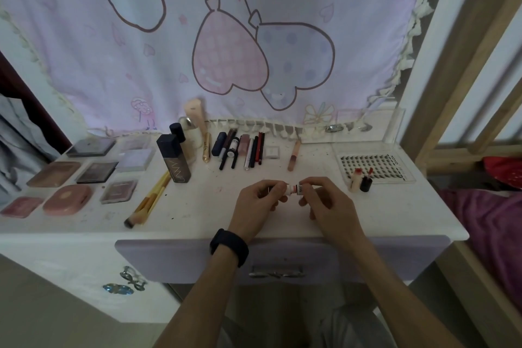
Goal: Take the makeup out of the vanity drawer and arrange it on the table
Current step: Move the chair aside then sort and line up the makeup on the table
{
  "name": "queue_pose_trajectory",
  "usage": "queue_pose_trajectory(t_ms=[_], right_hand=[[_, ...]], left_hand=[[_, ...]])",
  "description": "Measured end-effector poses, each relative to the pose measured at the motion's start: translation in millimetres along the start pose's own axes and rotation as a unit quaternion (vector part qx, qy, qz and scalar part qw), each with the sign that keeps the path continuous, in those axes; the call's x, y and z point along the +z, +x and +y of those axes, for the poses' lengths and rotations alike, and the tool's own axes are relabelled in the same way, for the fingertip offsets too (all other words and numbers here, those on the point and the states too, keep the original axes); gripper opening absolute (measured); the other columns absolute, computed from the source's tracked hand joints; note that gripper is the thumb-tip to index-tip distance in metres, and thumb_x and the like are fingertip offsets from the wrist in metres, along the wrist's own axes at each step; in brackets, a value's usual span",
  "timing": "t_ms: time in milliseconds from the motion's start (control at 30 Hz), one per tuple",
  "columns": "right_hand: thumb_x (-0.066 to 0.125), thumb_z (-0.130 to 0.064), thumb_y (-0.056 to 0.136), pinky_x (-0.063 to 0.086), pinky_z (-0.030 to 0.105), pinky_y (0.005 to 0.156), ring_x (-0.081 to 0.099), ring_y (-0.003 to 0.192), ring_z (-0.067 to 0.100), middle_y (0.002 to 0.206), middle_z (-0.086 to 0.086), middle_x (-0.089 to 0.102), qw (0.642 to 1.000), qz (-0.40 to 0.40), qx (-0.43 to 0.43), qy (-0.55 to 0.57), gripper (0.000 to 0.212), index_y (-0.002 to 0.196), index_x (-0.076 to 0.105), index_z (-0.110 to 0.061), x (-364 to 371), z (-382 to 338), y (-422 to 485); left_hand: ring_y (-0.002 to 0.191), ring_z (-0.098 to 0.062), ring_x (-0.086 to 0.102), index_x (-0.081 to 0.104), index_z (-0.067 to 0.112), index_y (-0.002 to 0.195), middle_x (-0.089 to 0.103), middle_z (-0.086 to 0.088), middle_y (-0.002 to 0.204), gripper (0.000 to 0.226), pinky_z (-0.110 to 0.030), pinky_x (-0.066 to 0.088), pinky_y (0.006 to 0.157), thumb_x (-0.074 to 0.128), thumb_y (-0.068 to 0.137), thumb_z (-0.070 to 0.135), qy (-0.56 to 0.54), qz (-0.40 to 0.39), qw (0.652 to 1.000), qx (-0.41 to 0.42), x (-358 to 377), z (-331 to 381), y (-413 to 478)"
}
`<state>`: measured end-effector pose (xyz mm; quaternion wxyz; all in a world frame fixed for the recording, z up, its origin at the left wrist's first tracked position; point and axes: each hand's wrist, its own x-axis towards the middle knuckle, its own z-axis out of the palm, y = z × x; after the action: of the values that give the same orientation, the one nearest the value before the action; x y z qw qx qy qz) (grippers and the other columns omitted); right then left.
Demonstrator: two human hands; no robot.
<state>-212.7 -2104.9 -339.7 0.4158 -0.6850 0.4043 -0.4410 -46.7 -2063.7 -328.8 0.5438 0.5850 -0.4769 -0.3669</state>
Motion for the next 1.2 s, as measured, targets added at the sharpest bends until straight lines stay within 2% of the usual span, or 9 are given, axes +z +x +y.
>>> queue_pose_trajectory(t_ms=[167,233,300,367,467,667,867,1000,1200], right_hand=[[0.061,-0.011,0.098,0.053,0.022,0.065,0.067,0.072,0.013,0.101,-0.021,0.068,1.000,0.001,-0.004,0.024,0.026,0.108,0.062,-0.034,-1.6,2.6,-0.9],[0.063,-0.014,0.098,0.054,0.022,0.065,0.069,0.071,0.015,0.107,-0.021,0.067,0.999,0.001,0.003,0.039,0.029,0.117,0.062,-0.037,-3.2,0.8,-0.7],[0.063,-0.029,0.098,0.054,0.019,0.062,0.069,0.069,0.011,0.100,-0.016,0.071,0.999,0.002,0.021,0.034,0.022,0.119,0.062,-0.038,-3.2,0.1,1.1],[0.060,-0.033,0.099,0.049,0.016,0.058,0.066,0.068,0.005,0.086,-0.016,0.072,1.000,0.003,0.018,0.001,0.010,0.108,0.065,-0.033,-1.7,1.6,2.6],[0.058,-0.027,0.101,0.047,0.018,0.058,0.063,0.068,0.002,0.084,-0.017,0.070,1.000,0.013,0.007,0.003,0.008,0.101,0.065,-0.030,0.4,3.3,2.5],[0.053,-0.017,0.104,0.048,0.025,0.054,0.055,0.055,0.013,0.091,-0.015,0.065,0.998,0.031,0.004,0.061,0.018,0.106,0.063,-0.031,-2.3,1.6,2.0],[0.057,-0.015,0.101,0.052,0.018,0.062,0.064,0.071,0.009,0.104,-0.019,0.064,0.996,0.040,-0.061,-0.048,0.025,0.111,0.058,-0.037,-0.8,-4.6,0.2],[0.062,-0.008,0.097,0.049,0.010,0.070,0.062,0.085,0.002,0.105,-0.020,0.061,0.984,0.041,-0.127,-0.115,0.028,0.114,0.059,-0.030,-4.2,-9.6,-1.3],[0.066,0.000,0.092,0.048,0.007,0.075,0.061,0.088,0.004,0.105,-0.008,0.062,0.968,0.042,-0.185,-0.162,0.025,0.113,0.065,-0.014,-10.6,-12.5,-3.7]], left_hand=[[0.069,0.005,0.062,0.073,0.015,0.105,0.073,0.007,0.081,0.019,-0.011,0.049,0.064,0.058,0.099,0.026,0.003,0.000,1.000,-0.010,0.8,-0.1,0.3],[0.070,0.006,0.062,0.072,0.014,0.107,0.073,0.006,0.083,0.021,-0.011,0.049,0.064,0.057,0.099,0.026,0.004,0.000,1.000,-0.010,0.6,-0.3,0.5],[0.071,0.005,0.063,0.072,0.013,0.108,0.073,0.004,0.085,0.022,-0.012,0.050,0.065,0.057,0.099,0.026,0.004,-0.002,1.000,-0.011,0.1,-0.5,0.3],[0.071,0.004,0.063,0.072,0.011,0.108,0.072,0.003,0.085,0.022,-0.013,0.050,0.066,0.057,0.099,0.025,-0.002,-0.003,1.000,-0.013,-0.6,-0.7,0.7],[0.070,0.004,0.063,0.072,0.010,0.107,0.073,0.003,0.084,0.022,-0.012,0.050,0.065,0.057,0.099,0.025,-0.012,-0.009,1.000,-0.022,-0.1,-1.0,2.0],[0.069,-0.001,0.063,0.074,0.017,0.100,0.074,0.004,0.078,0.020,-0.016,0.053,0.068,0.058,0.098,0.028,-0.071,-0.009,0.996,-0.051,-4.8,-2.9,5.0],[0.072,-0.007,0.066,0.075,0.017,0.099,0.074,-0.001,0.081,0.021,-0.019,0.054,0.068,0.059,0.097,0.030,-0.128,0.000,0.990,-0.063,-8.9,-1.8,5.1],[0.072,-0.008,0.067,0.075,0.017,0.097,0.075,-0.002,0.081,0.021,-0.018,0.054,0.068,0.060,0.097,0.031,-0.143,0.007,0.987,-0.072,-9.7,-0.4,4.5],[0.074,-0.009,0.066,0.077,0.016,0.098,0.075,-0.003,0.083,0.024,-0.020,0.053,0.070,0.061,0.095,0.034,-0.152,0.008,0.985,-0.078,-10.2,-1.4,4.3]])
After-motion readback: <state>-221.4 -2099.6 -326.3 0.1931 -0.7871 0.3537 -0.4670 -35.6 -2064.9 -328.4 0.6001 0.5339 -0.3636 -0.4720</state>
